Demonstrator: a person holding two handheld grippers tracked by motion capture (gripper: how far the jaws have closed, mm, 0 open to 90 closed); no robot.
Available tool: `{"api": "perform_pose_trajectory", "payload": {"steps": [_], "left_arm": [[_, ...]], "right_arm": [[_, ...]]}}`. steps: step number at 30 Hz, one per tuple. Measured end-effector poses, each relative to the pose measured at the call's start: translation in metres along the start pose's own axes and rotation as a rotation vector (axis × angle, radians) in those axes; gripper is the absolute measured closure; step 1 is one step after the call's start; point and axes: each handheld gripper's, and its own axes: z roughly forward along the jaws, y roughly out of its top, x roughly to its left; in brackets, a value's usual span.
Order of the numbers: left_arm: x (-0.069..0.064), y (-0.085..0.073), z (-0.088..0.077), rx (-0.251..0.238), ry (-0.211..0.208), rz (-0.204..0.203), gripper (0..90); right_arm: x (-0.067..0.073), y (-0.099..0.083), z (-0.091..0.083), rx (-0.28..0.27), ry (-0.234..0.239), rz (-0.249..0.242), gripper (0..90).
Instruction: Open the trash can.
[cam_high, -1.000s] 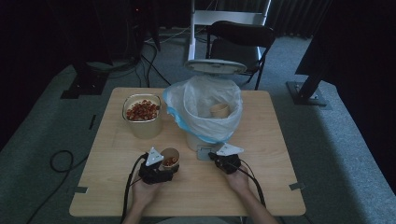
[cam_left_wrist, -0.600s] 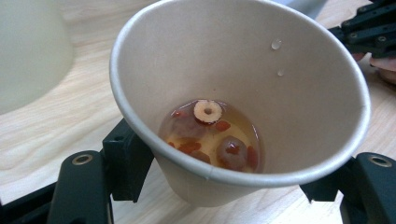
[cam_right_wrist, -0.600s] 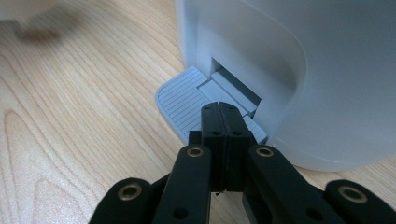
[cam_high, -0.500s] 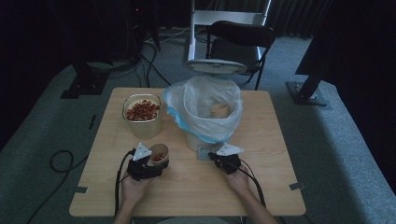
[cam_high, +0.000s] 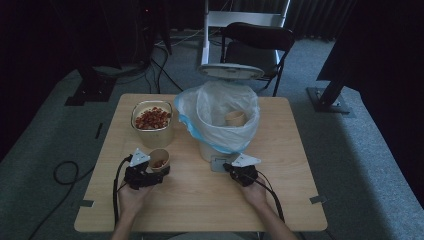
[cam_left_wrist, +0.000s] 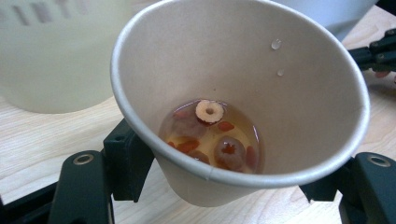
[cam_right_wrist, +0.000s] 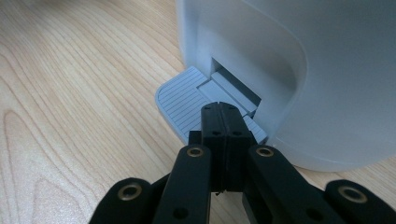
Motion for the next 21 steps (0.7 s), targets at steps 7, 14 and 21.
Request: {"api": "perform_pose_trajectory", "payload": {"steps": [7, 14, 21], "left_arm": [[0.011, 0.006, -0.006, 0.0, 0.028, -0.004, 31.2], [0.02, 0.011, -0.011, -0.005, 0.054, -0.029, 31.1], [0.028, 0.014, -0.016, -0.015, 0.069, -0.043, 31.2]], "right_arm": [[0.0, 0.0, 0.0, 0.0, 0.001, 0.001, 90.0], [0.0, 0.0, 0.0, -0.001, 0.003, 0.004, 90.0], [-0.001, 0.0, 0.0, 0.0, 0.006, 0.01, 90.0]]}}
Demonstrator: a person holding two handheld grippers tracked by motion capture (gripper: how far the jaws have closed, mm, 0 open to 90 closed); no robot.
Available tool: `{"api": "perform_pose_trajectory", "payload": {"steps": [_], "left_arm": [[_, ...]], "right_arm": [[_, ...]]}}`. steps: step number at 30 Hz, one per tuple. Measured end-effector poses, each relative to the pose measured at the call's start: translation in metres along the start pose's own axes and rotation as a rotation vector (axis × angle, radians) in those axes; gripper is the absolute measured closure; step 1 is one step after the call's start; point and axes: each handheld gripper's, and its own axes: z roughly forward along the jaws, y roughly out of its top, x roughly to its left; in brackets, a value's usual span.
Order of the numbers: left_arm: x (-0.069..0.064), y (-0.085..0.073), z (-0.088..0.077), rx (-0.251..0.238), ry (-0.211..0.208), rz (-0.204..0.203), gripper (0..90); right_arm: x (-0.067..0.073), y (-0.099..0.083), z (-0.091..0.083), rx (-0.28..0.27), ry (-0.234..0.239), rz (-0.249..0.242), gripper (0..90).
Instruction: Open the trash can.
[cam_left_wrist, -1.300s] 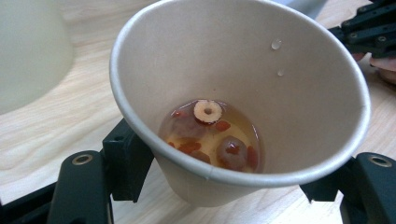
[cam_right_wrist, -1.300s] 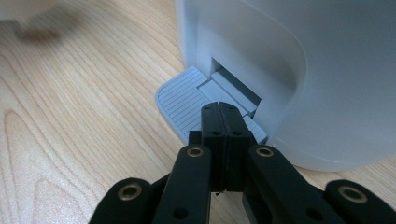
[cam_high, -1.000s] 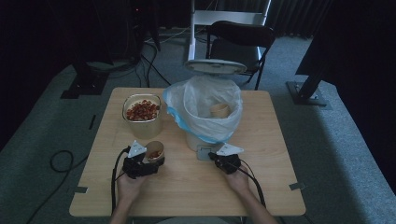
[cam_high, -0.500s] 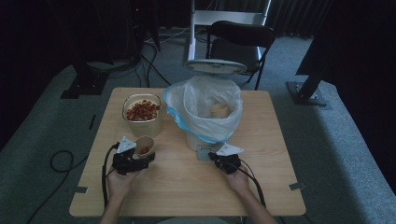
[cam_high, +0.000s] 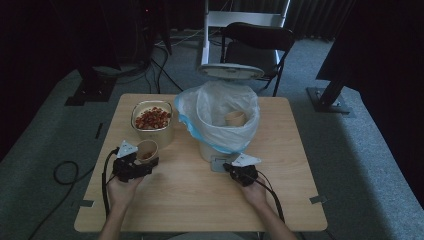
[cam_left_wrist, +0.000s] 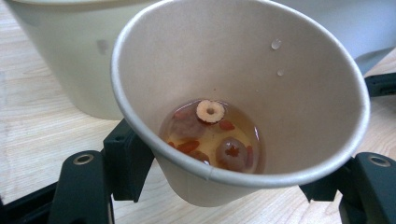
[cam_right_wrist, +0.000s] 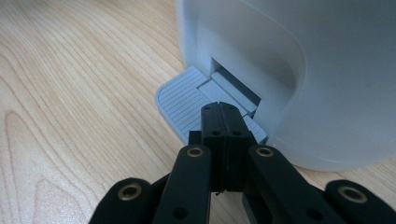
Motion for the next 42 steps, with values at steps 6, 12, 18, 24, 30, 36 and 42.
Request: {"api": "perform_pose_trajectory", "payload": {"steps": [6, 12, 18, 24, 30, 36, 42], "left_arm": [[0.008, 0.002, -0.005, -0.013, 0.018, -0.023, 31.2], [0.016, 0.005, -0.011, -0.02, 0.042, -0.038, 31.2], [0.025, 0.007, -0.016, -0.028, 0.064, -0.055, 31.2], [0.034, 0.012, -0.023, -0.027, 0.091, -0.063, 31.2], [0.042, 0.018, -0.026, -0.029, 0.105, -0.068, 31.2], [0.048, 0.026, -0.027, -0.023, 0.12, -0.07, 31.3], [0.053, 0.035, -0.028, -0.019, 0.136, -0.063, 31.3]], "right_arm": [[0.0, 0.0, 0.0, -0.002, -0.002, -0.003, 90.0], [0.0, 0.0, 0.0, 0.0, 0.0, 0.001, 90.0], [0.0, 0.0, 0.0, -0.001, -0.002, -0.002, 90.0], [0.0, 0.0, 0.0, -0.003, -0.005, -0.007, 90.0], [0.001, 0.0, 0.0, -0.001, -0.003, -0.002, 90.0], [0.001, 0.0, 0.0, -0.001, -0.004, -0.004, 90.0], [0.001, 0.0, 0.0, 0.0, -0.008, -0.007, 90.0]]}}
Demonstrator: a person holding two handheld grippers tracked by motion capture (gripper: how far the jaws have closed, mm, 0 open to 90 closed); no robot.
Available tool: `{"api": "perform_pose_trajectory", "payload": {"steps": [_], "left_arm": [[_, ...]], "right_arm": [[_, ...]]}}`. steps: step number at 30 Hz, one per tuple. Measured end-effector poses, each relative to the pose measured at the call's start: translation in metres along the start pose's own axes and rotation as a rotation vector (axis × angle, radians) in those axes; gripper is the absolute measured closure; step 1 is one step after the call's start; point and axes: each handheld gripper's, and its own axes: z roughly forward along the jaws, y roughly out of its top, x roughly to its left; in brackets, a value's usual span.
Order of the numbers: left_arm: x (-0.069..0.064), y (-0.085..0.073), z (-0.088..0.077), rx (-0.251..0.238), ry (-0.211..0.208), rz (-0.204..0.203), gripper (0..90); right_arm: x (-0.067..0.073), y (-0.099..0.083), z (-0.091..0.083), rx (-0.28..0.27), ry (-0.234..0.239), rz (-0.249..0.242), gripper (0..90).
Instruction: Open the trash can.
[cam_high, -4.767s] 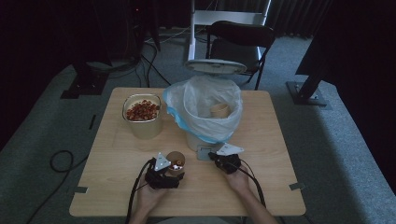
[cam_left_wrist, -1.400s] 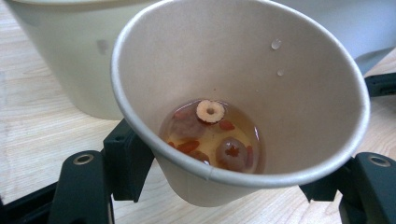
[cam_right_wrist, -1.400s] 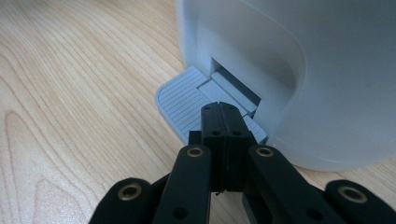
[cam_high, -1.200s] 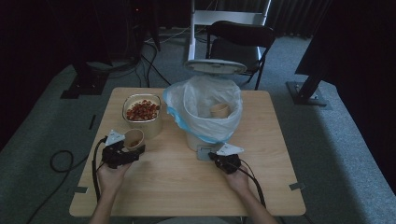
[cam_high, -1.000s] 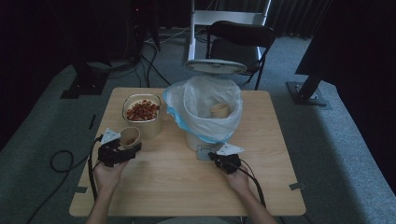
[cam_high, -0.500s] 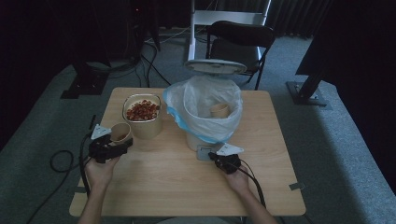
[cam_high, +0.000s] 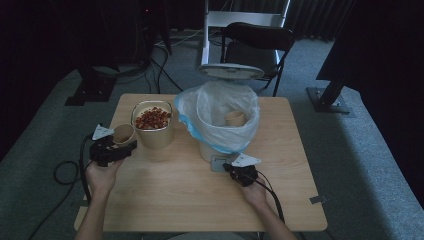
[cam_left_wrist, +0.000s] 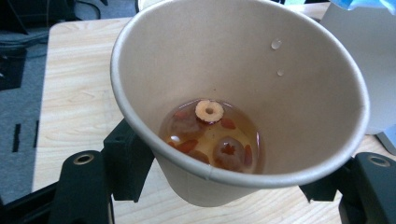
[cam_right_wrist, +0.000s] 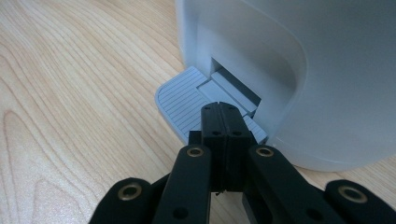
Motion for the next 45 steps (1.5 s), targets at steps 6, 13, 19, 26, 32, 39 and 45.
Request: {"api": "perform_pose_trajectory", "payload": {"steps": [6, 13, 19, 26, 32, 39, 45], "left_arm": [[0.003, 0.005, 0.002, 0.012, 0.016, 0.01, 31.3], [0.01, 0.013, 0.003, 0.026, 0.049, 0.013, 31.5], [0.016, 0.02, 0.006, 0.047, 0.086, 0.025, 31.4], [0.022, 0.028, 0.009, 0.065, 0.108, 0.033, 31.5], [0.023, 0.034, 0.011, 0.074, 0.118, 0.043, 31.5], [0.023, 0.04, 0.016, 0.094, 0.127, 0.06, 31.5], [0.023, 0.047, 0.018, 0.119, 0.152, 0.089, 31.5]], "right_arm": [[0.0, 0.0, 0.0, 0.0, 0.002, 0.003, 90.0], [0.0, 0.0, 0.0, 0.0, 0.001, 0.003, 90.0], [0.0, 0.0, 0.0, 0.001, 0.0, 0.0, 90.0], [0.0, 0.0, 0.0, 0.001, -0.003, -0.003, 90.0], [0.001, 0.0, 0.0, 0.0, -0.004, -0.003, 90.0], [0.001, 0.0, 0.0, 0.001, -0.007, -0.007, 90.0], [0.001, 0.0, 0.0, 0.001, -0.004, -0.002, 90.0]]}}
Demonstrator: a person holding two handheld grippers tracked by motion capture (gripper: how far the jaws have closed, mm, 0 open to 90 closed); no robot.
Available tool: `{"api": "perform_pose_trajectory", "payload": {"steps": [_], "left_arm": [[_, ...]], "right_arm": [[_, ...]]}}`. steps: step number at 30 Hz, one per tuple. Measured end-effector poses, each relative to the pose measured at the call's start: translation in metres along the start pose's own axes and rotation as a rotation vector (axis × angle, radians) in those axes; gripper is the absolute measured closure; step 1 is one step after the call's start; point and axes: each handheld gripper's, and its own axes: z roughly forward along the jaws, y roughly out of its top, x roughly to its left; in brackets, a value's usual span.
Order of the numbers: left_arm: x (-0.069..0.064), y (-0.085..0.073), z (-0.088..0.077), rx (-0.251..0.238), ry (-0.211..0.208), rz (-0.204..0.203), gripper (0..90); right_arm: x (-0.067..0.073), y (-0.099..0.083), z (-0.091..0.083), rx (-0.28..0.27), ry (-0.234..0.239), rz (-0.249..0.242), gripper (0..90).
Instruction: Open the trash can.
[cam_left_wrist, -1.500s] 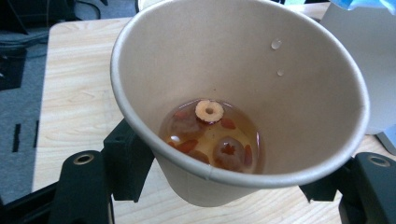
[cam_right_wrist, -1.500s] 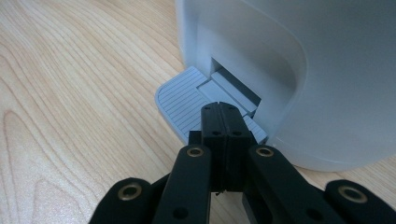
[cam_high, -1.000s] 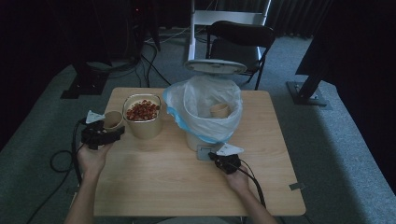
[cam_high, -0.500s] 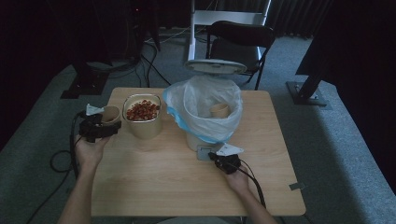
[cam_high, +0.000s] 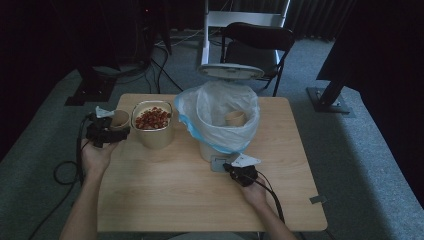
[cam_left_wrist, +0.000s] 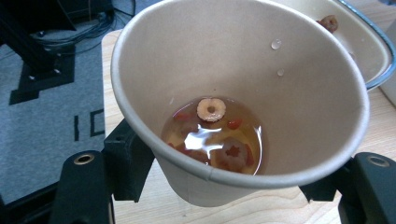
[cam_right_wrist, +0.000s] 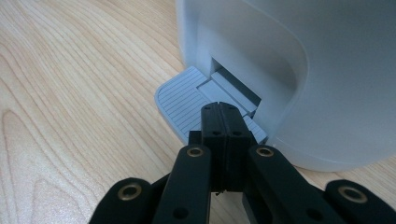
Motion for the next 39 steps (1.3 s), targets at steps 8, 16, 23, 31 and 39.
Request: {"api": "perform_pose_trajectory", "payload": {"steps": [8, 16, 23, 31, 39], "left_arm": [[0.0, 0.011, 0.003, 0.027, 0.032, 0.031, 31.5], [-0.004, 0.021, 0.007, 0.06, 0.064, 0.09, 31.7], [-0.004, 0.024, 0.015, 0.084, 0.081, 0.113, 32.0], [-0.006, 0.031, 0.015, 0.096, 0.117, 0.163, 32.4], [-0.013, 0.039, 0.019, 0.124, 0.163, 0.239, 32.4]], "right_arm": [[0.0, 0.0, 0.0, 0.0, -0.001, -0.001, 90.0], [0.0, 0.0, 0.0, 0.0, -0.002, 0.0, 90.0], [0.0, 0.0, 0.0, -0.001, -0.004, -0.006, 90.0], [0.0, 0.0, 0.0, -0.001, -0.004, -0.008, 90.0], [0.001, 0.0, 0.0, -0.001, -0.008, -0.012, 90.0]]}}
